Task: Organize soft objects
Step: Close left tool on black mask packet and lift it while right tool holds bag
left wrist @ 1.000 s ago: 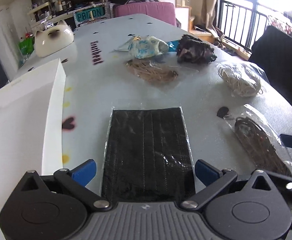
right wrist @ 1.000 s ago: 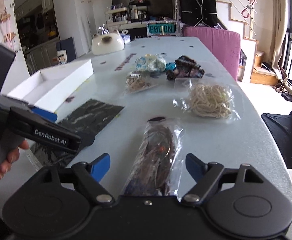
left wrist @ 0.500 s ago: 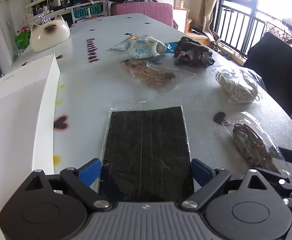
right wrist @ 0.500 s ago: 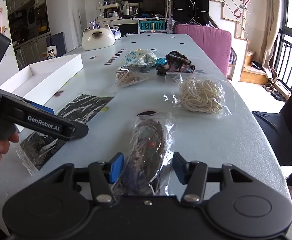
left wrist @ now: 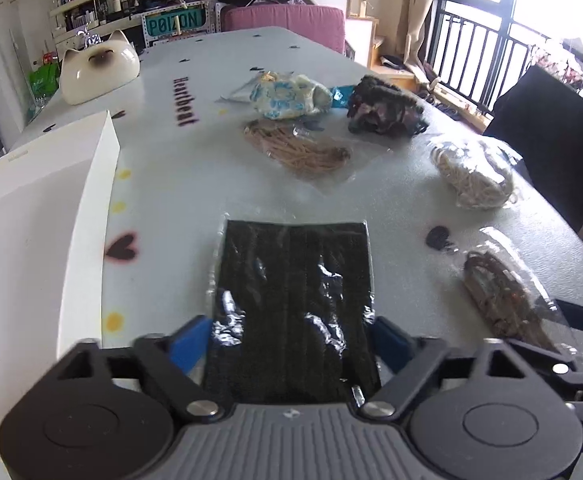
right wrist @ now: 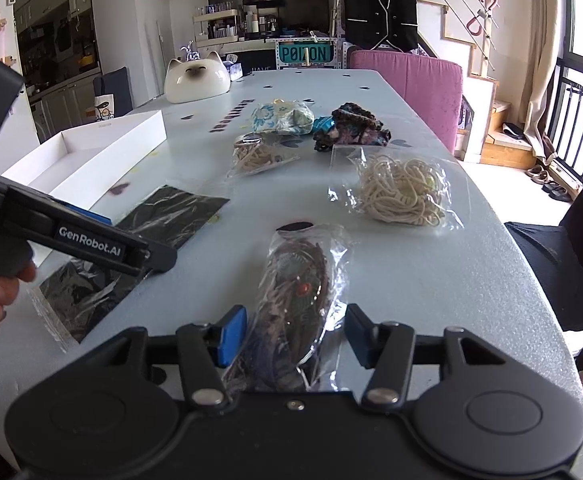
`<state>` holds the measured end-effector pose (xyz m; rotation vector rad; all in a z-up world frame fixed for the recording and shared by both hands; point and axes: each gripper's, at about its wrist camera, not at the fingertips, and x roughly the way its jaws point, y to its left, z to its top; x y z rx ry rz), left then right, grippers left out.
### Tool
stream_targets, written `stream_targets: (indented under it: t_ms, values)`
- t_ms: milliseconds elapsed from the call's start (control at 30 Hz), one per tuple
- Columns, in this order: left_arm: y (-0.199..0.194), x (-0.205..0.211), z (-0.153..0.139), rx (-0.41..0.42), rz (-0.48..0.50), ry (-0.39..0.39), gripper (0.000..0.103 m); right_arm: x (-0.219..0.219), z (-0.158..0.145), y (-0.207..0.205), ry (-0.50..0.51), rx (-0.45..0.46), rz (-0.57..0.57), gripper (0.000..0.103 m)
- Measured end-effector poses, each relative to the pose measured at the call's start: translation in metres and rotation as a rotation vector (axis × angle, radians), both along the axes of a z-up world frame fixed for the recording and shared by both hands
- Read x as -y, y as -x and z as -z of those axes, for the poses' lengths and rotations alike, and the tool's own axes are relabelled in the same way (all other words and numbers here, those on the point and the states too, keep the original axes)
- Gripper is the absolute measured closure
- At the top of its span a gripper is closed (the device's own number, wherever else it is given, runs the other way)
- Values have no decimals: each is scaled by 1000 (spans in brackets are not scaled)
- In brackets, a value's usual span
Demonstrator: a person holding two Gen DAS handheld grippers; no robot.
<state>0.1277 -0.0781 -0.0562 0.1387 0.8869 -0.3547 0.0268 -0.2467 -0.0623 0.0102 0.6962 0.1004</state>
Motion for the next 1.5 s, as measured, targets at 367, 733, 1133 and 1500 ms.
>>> stream_targets:
  t_ms: [367,733,1133,1500]
  values:
    - [13,-9,-14,30,-24,68,41,1,-3,4,-35,10,-3,53]
    - [15,-8,-5,21,-6,14,17,-6,-5,5,-14,-2,12,55]
    - [22,6,8,-4,80,-33,0,-13,0,5,39,-7,-25,48]
    - [23,1,-2,18,45,29,28,-3,-10,7,-49,32,12,76]
